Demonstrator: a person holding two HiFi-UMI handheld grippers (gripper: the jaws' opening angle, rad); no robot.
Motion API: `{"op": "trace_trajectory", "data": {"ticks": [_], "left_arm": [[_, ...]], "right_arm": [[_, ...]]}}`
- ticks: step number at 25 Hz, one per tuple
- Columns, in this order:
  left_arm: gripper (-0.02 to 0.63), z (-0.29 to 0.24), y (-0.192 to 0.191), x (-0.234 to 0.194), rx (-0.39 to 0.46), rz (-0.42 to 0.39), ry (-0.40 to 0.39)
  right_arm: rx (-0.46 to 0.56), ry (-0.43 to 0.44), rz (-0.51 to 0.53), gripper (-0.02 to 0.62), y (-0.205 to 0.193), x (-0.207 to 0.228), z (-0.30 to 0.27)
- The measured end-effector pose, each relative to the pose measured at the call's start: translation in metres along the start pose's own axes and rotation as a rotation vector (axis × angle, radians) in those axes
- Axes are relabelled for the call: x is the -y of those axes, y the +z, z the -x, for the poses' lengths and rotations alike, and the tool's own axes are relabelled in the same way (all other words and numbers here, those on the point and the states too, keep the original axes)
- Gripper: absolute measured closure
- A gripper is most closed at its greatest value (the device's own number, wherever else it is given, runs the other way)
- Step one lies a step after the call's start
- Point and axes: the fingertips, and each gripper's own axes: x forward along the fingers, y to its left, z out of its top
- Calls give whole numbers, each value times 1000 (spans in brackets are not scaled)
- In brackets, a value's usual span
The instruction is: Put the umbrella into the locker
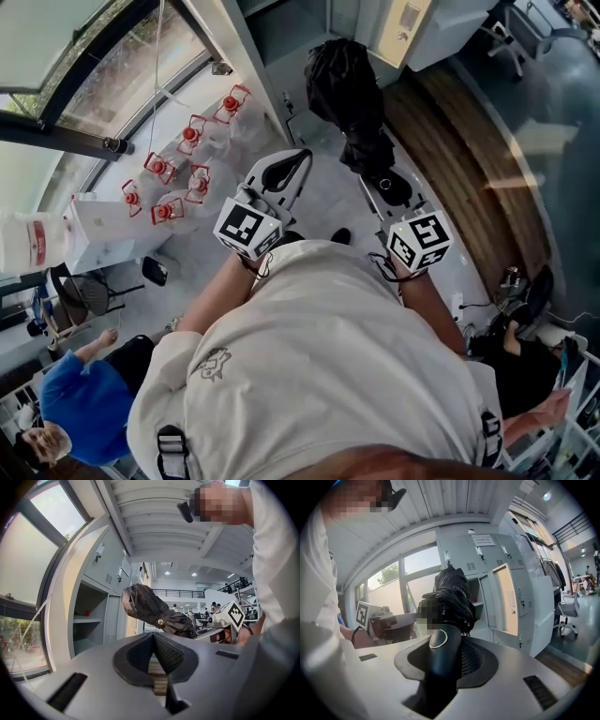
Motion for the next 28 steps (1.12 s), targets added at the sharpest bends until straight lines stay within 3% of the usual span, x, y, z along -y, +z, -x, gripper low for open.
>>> {"op": "trace_trajectory", "data": {"ticks": [10,17,24,28], "left_arm": [[594,-32,-5,-34,-11,12,48],[594,-49,9,-106,8,19,64],[594,-61,11,-134,22,-25,36],[594,-69,28,-193,34,-29,29]], "right_arm": [[-13,19,-4,449,12,42,-31],[-26,17,2,449,41,56,-94],[4,10,11,449,46,62,-126],[-5,6,8,449,69,63,-182]]}}
